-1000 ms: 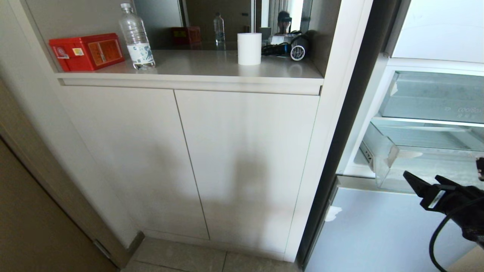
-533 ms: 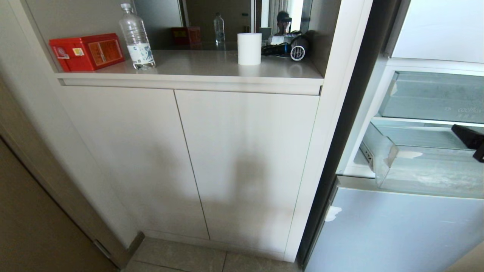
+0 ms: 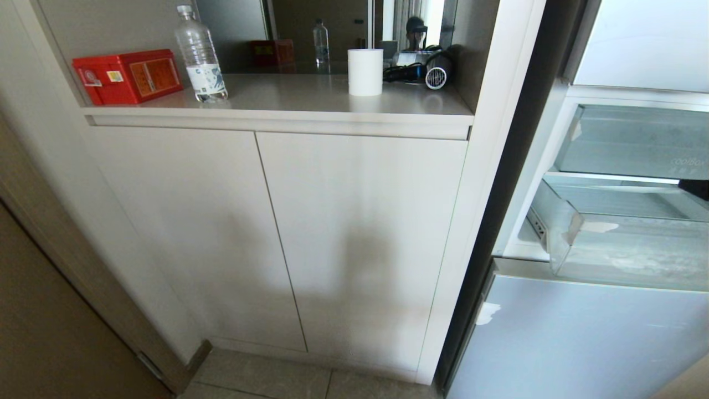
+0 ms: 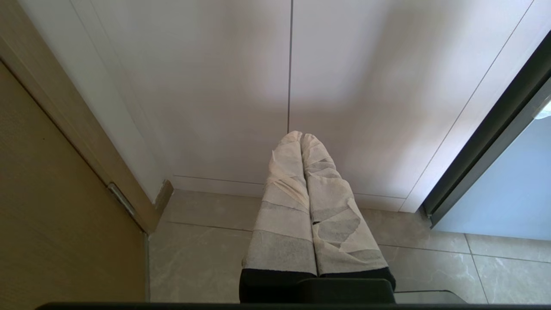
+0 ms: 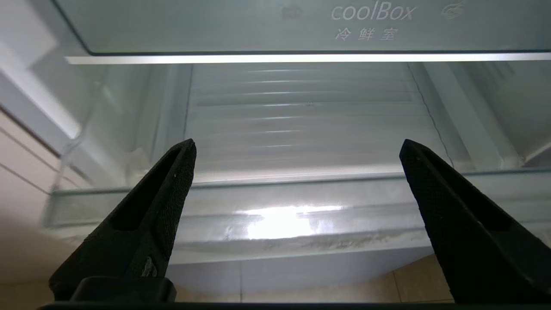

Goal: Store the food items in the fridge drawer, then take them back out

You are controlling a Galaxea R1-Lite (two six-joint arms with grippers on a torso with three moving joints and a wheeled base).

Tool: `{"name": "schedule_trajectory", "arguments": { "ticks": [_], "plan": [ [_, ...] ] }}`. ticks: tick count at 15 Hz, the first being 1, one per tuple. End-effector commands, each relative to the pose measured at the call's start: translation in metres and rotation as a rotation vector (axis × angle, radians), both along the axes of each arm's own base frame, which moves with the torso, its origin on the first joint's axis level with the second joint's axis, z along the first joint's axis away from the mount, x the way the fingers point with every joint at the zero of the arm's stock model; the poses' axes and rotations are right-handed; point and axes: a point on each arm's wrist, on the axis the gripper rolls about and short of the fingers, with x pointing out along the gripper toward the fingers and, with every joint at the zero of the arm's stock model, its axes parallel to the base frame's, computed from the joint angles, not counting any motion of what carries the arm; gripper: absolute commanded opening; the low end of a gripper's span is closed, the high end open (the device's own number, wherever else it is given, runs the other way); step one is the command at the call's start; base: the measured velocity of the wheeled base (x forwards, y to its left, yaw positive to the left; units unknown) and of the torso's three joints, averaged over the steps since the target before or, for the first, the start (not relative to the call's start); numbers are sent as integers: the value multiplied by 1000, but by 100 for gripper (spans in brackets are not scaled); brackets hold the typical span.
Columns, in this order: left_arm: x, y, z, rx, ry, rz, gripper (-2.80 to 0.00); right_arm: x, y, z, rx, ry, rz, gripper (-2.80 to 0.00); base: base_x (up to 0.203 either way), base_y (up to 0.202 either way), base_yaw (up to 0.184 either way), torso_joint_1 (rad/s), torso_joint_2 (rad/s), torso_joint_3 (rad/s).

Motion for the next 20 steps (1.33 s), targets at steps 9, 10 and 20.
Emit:
{"name": "schedule_trajectory", "arguments": {
  "ticks": [9,10,20],
  "plan": [
    [0,0,0,0,2,2,-280,92,-54,-60,33,176,12,0,0,0,0,0,0,0],
    [0,0,0,0,2,1,-280,94,-55,-62,39,186,12,0,0,0,0,0,0,0],
    [0,0,0,0,2,2,-280,45,-52,-36,139,372,-42,0,0,0,0,0,0,0]
  ]
}}
